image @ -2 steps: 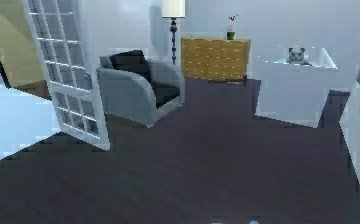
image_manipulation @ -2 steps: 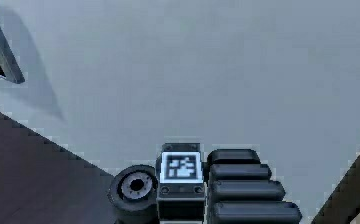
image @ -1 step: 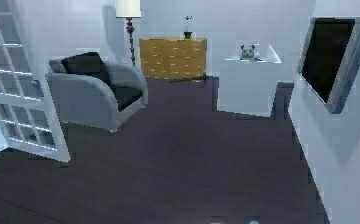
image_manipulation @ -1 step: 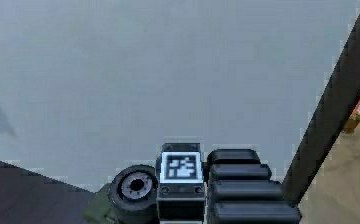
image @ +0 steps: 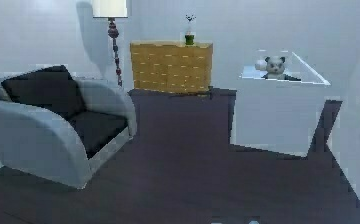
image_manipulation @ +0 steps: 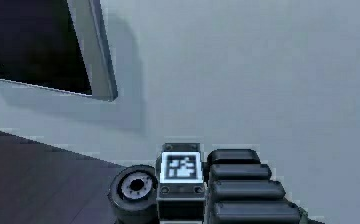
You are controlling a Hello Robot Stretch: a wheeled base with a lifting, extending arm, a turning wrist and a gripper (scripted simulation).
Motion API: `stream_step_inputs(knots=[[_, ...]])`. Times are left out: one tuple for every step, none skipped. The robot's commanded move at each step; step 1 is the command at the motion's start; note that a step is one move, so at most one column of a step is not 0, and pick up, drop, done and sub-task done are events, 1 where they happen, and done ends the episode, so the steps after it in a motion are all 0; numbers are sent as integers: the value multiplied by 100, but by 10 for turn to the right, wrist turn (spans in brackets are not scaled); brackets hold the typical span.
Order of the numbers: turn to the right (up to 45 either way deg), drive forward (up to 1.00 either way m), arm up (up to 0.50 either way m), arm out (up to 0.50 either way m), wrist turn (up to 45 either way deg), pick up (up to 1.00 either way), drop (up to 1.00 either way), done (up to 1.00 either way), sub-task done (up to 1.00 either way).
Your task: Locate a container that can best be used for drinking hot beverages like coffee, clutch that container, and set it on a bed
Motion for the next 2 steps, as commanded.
stream_step_inputs(knots=[[0,100,0,0,0,0,0,0,0],[30,0,0,0,0,0,0,0,0]])
